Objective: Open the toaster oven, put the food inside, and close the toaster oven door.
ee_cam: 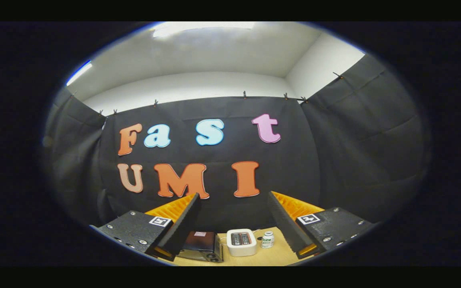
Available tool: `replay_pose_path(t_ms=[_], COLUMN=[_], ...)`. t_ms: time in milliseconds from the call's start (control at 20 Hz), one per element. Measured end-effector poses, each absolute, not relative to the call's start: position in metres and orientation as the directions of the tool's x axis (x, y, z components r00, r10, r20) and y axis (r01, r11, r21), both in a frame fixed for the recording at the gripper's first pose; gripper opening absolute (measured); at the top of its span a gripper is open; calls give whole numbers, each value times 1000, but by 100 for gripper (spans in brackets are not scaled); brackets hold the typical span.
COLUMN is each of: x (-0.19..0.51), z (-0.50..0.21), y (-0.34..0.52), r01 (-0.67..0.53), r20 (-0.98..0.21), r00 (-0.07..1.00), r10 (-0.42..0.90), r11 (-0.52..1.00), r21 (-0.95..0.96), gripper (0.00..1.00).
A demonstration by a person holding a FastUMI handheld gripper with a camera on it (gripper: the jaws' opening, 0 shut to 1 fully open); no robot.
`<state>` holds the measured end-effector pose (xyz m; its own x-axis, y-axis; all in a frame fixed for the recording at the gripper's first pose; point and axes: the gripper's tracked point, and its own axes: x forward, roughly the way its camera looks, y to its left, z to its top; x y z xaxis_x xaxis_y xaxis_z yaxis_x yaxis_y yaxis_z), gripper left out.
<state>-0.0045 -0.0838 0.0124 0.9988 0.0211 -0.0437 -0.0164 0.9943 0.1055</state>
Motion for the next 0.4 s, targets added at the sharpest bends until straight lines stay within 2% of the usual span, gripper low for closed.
replay_pose_path(t_ms=[200, 400], x=[0, 5], z=[10, 0], y=[-99, -106], r01=[-7, 6], r20=[-30, -24], r00=[1000, 1000], r10=[9, -8], r11=[998, 996], r21=[57, -91], gripper=[98, 98])
